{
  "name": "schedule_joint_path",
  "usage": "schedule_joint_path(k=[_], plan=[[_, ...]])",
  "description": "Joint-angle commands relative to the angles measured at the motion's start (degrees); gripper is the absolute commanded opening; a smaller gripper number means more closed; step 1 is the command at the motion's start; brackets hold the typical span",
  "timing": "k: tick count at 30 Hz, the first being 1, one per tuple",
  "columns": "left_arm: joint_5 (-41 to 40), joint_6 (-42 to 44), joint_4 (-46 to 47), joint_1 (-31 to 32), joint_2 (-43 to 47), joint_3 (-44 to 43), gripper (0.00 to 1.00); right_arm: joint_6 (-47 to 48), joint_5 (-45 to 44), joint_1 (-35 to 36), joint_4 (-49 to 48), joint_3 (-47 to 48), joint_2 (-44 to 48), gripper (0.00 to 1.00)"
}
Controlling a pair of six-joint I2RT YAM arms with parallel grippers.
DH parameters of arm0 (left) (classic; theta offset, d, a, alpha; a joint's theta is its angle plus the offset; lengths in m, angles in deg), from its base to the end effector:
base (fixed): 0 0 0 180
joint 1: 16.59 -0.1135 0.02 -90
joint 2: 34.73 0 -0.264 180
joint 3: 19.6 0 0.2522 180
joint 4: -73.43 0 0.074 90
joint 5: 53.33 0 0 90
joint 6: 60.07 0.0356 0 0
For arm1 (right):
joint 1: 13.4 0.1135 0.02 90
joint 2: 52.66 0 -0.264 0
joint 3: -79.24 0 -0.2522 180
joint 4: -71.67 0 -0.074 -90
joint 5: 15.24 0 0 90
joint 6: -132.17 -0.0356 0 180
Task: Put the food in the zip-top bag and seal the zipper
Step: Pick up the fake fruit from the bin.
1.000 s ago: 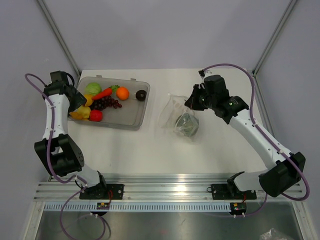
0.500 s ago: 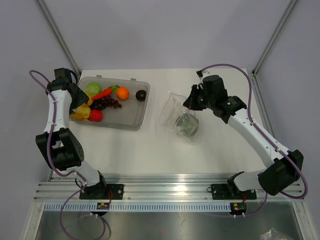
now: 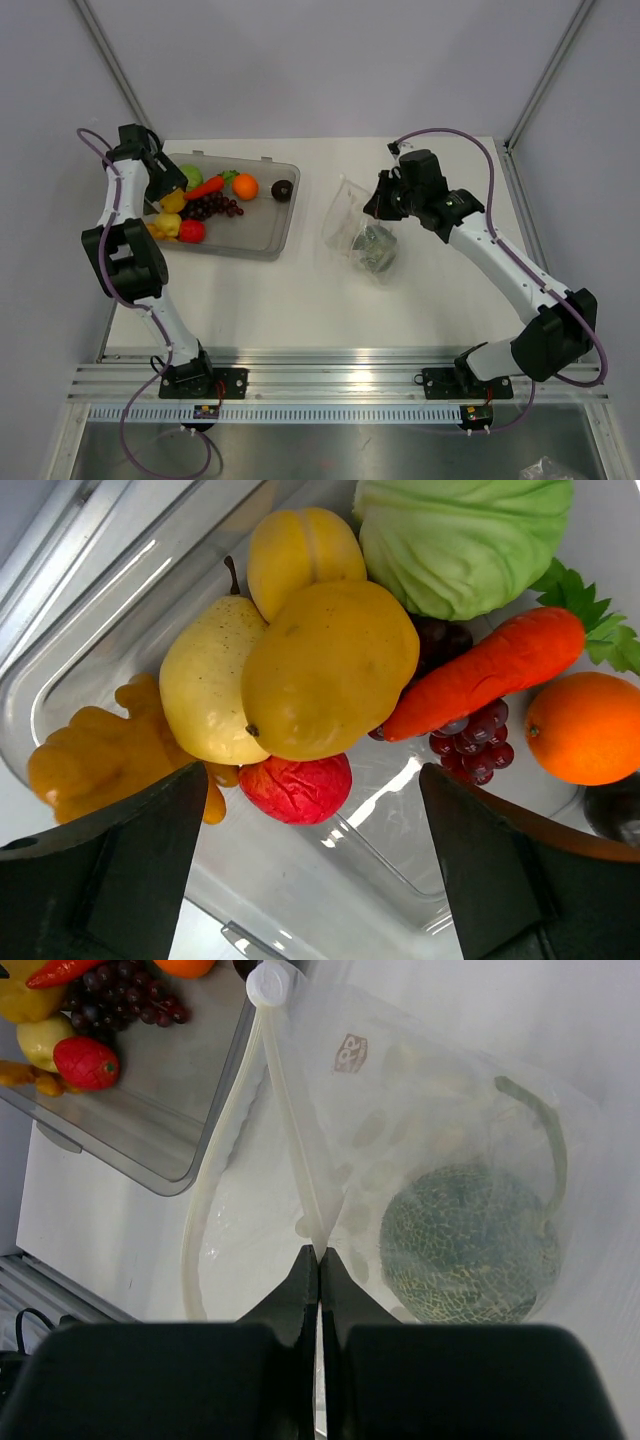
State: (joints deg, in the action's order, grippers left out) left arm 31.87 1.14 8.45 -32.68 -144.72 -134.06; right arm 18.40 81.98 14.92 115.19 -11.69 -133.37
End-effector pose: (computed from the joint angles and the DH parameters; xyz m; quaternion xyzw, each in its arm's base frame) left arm 0.3985 0.1180 0.2860 -0.3787 0.8890 0.0121 0.2572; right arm 0.2763 0.1540 0.3478 -0.0641 0.8840 0.2520 0.3884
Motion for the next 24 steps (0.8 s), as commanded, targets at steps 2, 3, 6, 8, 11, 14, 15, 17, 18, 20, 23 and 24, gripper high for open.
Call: schedule_joint_path(k=[2, 3, 6, 8, 11, 14, 15, 17, 18, 20, 23, 24], plan=[[1.80, -0.82, 5.16, -1.13, -0.22, -0.02, 0.91, 0.83, 1.57, -0.28, -1.72, 2.03, -1.12, 0.00], [2.42, -1.08, 6.65, -1.30, -0.31, 0.51, 0.91, 0.92, 1.57, -0.28, -1.81, 2.04, -1.21, 0.00], [2.51, -1.35, 8.93, -1.74, -1.01, 2.00, 0.90, 0.92, 1.65, -0.28, -1.55, 2.47, -1.91, 0.00], [3.65, -1.26, 13.31, -1.92, -0.84, 4.71, 0.90, 1.18, 2.18, -0.28, -1.46, 2.74, -2.35, 0.00], [4.35, -1.35, 16.14, -2.09, -1.27, 6.66, 0.90, 1.44, 2.09, -0.28, -1.02, 2.91, -2.70, 0.00], [4.45, -1.17, 17.64, -2.10, -1.63, 7.89, 0.89, 1.45, 1.74, -0.28, -0.75, 2.83, -2.79, 0.00], [4.45, -1.17, 18.00, -2.18, -1.54, 8.24, 0.89, 1.36, 1.65, -0.28, -0.75, 2.74, -2.70, 0.00], [4.45, -1.17, 18.70, -2.18, -1.19, 8.77, 0.86, 1.27, 1.65, -0.28, -0.67, 2.83, -2.70, 0.00], [4.45, -1.26, 18.70, -2.36, -1.19, 8.86, 0.79, 1.01, 1.57, -0.28, -0.75, 2.91, -2.70, 0.00], [4.45, -1.18, 18.62, -2.36, -0.57, 8.86, 0.70, 0.92, 1.74, -0.28, -0.58, 3.00, -2.61, 0.00], [3.83, -0.91, 18.44, -2.45, 1.53, 9.12, 0.53, 0.66, 1.65, -0.28, -0.58, 3.00, -2.18, 0.00], [3.74, -0.82, 18.35, -2.45, 2.23, 9.21, 0.49, 0.57, 1.57, -0.28, -0.58, 3.00, -2.17, 0.00]])
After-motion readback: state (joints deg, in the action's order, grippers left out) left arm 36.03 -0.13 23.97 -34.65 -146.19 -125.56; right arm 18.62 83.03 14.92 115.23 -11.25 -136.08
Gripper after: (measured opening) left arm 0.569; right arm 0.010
